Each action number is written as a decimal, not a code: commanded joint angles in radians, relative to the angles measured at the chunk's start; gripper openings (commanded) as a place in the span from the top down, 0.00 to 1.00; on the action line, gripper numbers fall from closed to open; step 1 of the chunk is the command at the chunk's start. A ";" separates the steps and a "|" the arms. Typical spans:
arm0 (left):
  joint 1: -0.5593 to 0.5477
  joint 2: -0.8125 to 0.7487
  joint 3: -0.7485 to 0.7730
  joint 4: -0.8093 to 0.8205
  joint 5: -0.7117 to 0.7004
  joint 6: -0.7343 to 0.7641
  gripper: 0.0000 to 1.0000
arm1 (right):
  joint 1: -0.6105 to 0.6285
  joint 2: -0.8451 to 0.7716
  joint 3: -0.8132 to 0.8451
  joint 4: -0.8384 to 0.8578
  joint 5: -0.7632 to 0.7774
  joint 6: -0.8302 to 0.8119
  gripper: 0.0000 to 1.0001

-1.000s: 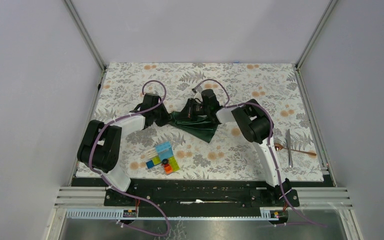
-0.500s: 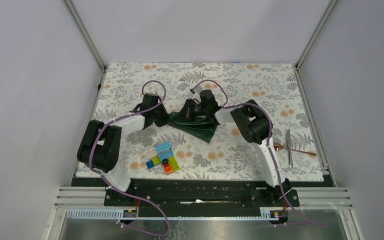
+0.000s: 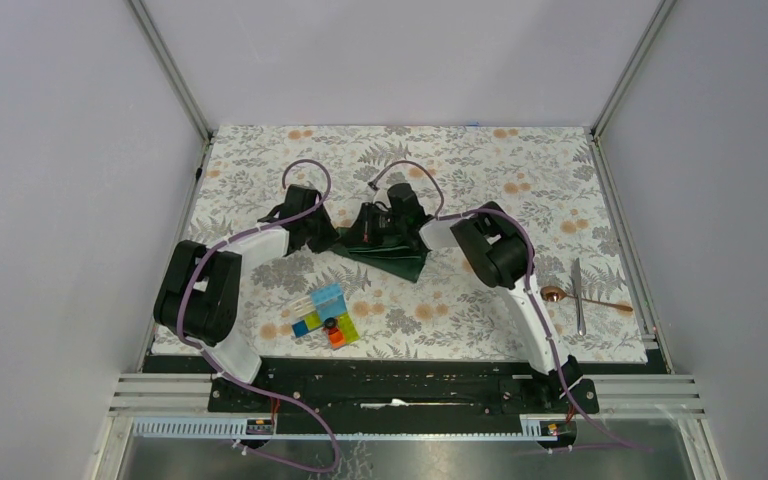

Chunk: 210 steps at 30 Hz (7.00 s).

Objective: Fold the napkin into a case and place the utensils inside
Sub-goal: Grasp the top corner of the smaller rectangle folded napkin from the folded napkin, then smooth out the smaller rectangle-folded napkin at the center of the board.

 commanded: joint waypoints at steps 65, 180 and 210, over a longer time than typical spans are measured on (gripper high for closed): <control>0.057 0.125 0.047 -0.115 0.034 -0.007 0.83 | 0.041 -0.024 -0.040 0.233 0.080 0.277 0.99; 0.104 0.005 0.102 -0.118 0.124 0.026 0.56 | -0.039 -0.086 0.220 -0.473 0.060 -0.251 0.79; 0.040 0.278 0.342 -0.203 0.097 0.056 0.59 | -0.035 -0.607 -0.096 -0.956 0.577 -1.230 0.12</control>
